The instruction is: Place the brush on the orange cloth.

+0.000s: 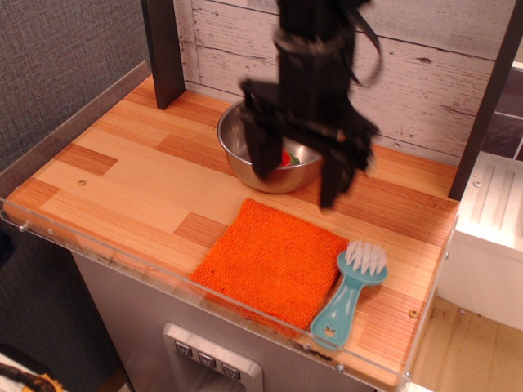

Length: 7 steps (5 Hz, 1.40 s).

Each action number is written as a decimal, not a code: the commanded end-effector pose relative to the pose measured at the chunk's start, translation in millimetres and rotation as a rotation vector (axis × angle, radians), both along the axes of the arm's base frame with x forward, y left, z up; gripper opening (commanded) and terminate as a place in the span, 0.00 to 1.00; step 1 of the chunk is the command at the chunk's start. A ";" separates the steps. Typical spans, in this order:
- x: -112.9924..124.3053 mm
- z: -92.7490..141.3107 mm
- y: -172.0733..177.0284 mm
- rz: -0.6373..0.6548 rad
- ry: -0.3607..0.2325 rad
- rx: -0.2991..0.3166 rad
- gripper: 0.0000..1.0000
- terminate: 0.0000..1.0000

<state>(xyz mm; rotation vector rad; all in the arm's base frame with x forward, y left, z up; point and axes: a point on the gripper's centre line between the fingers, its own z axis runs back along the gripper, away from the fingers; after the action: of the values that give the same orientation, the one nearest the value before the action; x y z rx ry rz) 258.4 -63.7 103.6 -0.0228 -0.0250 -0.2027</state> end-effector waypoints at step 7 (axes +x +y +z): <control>7.8 -78.9 -59.9 0.121 -0.133 0.025 1.00 0.00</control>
<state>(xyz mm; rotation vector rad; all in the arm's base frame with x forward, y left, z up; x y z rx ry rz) 256.5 -123.6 13.7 0.0301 -0.1116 -0.0873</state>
